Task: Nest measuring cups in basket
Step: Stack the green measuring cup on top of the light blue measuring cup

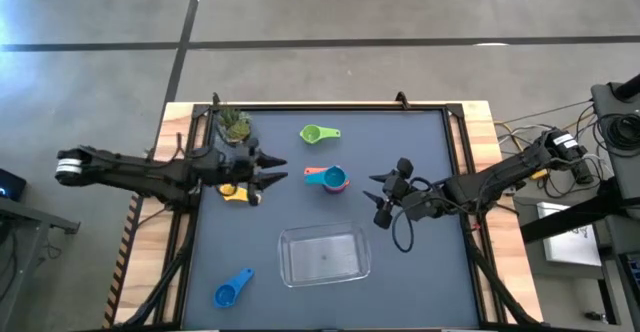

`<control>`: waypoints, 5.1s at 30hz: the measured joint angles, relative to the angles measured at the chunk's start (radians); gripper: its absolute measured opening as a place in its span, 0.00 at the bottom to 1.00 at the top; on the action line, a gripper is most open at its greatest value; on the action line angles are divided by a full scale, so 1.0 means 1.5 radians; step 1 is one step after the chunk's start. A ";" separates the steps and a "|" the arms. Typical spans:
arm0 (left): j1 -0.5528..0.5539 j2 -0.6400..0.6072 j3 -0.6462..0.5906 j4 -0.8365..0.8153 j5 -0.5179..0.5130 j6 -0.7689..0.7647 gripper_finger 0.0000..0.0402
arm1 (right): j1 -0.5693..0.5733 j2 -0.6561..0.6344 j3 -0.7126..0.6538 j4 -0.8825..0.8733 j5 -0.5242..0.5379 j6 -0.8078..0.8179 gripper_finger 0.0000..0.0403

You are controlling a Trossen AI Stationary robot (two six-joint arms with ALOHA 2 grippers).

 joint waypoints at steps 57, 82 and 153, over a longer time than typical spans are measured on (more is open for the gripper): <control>-0.002 -0.108 0.120 -0.278 -0.087 -0.028 0.40 | -0.340 0.200 0.092 0.095 -0.315 -0.162 0.50; 0.001 -0.280 -0.037 -0.237 -0.163 0.059 0.40 | -0.466 0.200 0.144 0.055 -0.472 -0.308 0.50; 0.009 -0.229 0.027 -0.320 -0.192 0.087 0.40 | -0.613 0.598 0.504 -0.135 -0.629 -0.459 0.59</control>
